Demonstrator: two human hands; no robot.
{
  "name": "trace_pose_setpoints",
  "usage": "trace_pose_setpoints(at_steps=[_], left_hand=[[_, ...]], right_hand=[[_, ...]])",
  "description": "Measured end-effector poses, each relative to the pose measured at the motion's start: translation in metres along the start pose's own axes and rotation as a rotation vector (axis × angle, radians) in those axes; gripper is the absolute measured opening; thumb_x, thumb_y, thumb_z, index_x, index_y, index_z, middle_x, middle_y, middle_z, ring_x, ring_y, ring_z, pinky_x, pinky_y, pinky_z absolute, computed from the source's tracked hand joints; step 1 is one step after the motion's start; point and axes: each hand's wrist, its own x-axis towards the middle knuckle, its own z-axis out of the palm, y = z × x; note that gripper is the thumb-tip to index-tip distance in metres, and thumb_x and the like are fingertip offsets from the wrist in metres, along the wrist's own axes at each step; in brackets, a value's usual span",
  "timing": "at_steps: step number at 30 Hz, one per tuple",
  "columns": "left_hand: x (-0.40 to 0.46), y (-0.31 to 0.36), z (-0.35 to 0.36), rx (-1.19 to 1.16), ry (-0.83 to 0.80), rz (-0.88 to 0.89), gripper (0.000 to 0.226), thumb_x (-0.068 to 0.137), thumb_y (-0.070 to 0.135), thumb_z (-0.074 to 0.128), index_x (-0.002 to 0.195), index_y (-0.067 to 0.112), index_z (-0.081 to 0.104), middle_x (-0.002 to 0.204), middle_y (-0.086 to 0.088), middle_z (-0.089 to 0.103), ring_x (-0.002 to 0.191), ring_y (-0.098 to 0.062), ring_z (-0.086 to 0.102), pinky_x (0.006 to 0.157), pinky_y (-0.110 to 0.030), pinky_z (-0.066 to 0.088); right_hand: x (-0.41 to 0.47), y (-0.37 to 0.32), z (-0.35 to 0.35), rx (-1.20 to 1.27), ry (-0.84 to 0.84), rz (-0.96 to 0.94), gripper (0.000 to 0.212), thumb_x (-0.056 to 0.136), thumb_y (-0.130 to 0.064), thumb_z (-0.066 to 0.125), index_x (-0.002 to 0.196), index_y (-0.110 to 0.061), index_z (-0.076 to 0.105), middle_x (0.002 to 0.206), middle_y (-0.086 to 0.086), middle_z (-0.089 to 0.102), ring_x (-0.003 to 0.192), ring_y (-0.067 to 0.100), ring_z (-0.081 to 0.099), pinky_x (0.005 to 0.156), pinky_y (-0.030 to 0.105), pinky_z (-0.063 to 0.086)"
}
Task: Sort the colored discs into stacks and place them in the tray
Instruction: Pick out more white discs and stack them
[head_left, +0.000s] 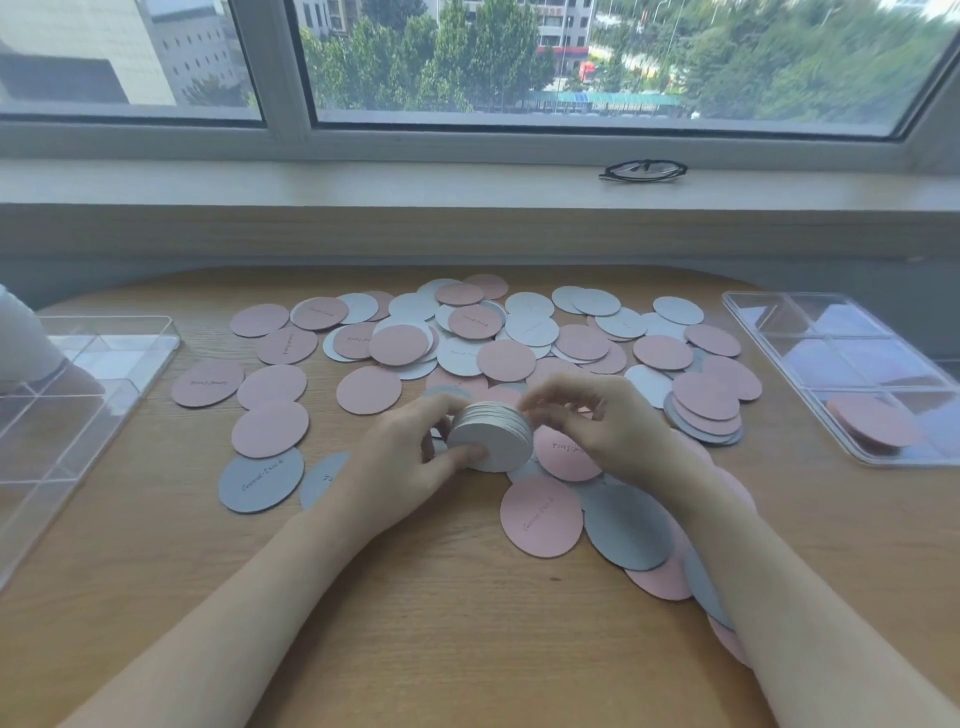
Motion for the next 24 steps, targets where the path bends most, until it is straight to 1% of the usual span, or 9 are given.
trace_pose_setpoints(at_steps=[2,3,4,6,8,12,15,20,24], left_hand=[[-0.001,0.000,0.000,-0.004,0.000,-0.022,0.020,0.087,0.028,0.076,0.103,0.029,0.065,0.091,0.011,0.067,0.073,-0.018,0.059,0.071,-0.027,0.048],[-0.001,0.001,0.000,-0.007,-0.002,-0.022,0.019,0.087,0.028,0.075,0.102,0.029,0.064,0.090,0.011,0.067,0.073,-0.018,0.059,0.071,-0.027,0.048],[-0.001,0.001,0.000,-0.012,-0.005,-0.022,0.019,0.087,0.028,0.075,0.102,0.029,0.064,0.090,0.011,0.067,0.073,-0.018,0.060,0.071,-0.028,0.048],[-0.002,0.001,0.000,-0.019,-0.012,-0.019,0.019,0.087,0.029,0.074,0.103,0.029,0.063,0.092,0.010,0.068,0.074,-0.018,0.061,0.072,-0.031,0.048],[-0.001,0.000,0.000,-0.015,-0.013,-0.020,0.020,0.087,0.029,0.074,0.104,0.029,0.063,0.093,0.011,0.068,0.075,-0.017,0.062,0.073,-0.030,0.048],[0.000,-0.002,0.001,-0.015,-0.022,-0.022,0.020,0.088,0.030,0.074,0.105,0.029,0.063,0.093,0.010,0.068,0.078,-0.017,0.062,0.074,-0.032,0.048],[0.000,-0.003,0.002,-0.015,-0.025,-0.022,0.020,0.088,0.031,0.074,0.104,0.030,0.063,0.093,0.010,0.068,0.079,-0.016,0.063,0.075,-0.034,0.049],[0.000,-0.003,0.002,-0.012,-0.023,-0.010,0.020,0.088,0.029,0.074,0.104,0.029,0.063,0.092,0.012,0.067,0.081,-0.016,0.062,0.074,-0.032,0.049],[-0.001,-0.003,0.002,-0.004,-0.021,-0.005,0.020,0.088,0.029,0.075,0.104,0.029,0.063,0.091,0.012,0.067,0.080,-0.016,0.062,0.074,-0.033,0.049]], right_hand=[[-0.001,0.003,-0.012,-0.100,0.016,0.034,0.014,0.094,-0.015,0.066,0.094,-0.027,0.072,0.082,-0.011,0.072,0.076,0.004,0.062,0.071,0.016,0.042],[-0.001,0.008,-0.021,-0.214,0.033,0.067,0.012,0.094,-0.016,0.065,0.094,-0.026,0.070,0.081,-0.012,0.070,0.074,0.002,0.059,0.071,0.017,0.042],[0.000,0.014,-0.034,-0.363,0.030,0.122,0.010,0.093,-0.019,0.066,0.095,-0.029,0.068,0.084,-0.014,0.066,0.077,0.003,0.057,0.075,0.022,0.044],[-0.002,0.025,-0.056,-0.630,-0.065,0.300,0.011,0.091,-0.028,0.067,0.098,-0.033,0.061,0.095,-0.014,0.059,0.088,0.010,0.055,0.083,0.033,0.047],[-0.006,0.031,-0.067,-0.732,-0.171,0.441,0.018,0.088,-0.035,0.070,0.103,-0.032,0.060,0.101,-0.012,0.057,0.093,0.013,0.053,0.085,0.032,0.044],[-0.006,0.029,-0.066,-0.789,-0.232,0.447,0.022,0.085,-0.043,0.070,0.102,-0.032,0.061,0.099,-0.013,0.053,0.100,0.015,0.050,0.085,0.030,0.038],[-0.004,0.026,-0.063,-0.787,-0.231,0.471,0.027,0.083,-0.044,0.072,0.104,-0.033,0.058,0.095,-0.015,0.050,0.102,0.016,0.049,0.082,0.030,0.035],[-0.006,0.022,-0.062,-0.653,-0.205,0.504,0.028,0.083,-0.034,0.075,0.101,-0.026,0.056,0.090,-0.017,0.042,0.097,0.016,0.046,0.076,0.029,0.034],[-0.004,0.019,-0.061,-0.508,-0.107,0.472,0.024,0.084,-0.023,0.072,0.087,-0.026,0.048,0.093,-0.009,0.052,0.085,0.016,0.051,0.066,0.031,0.038]])
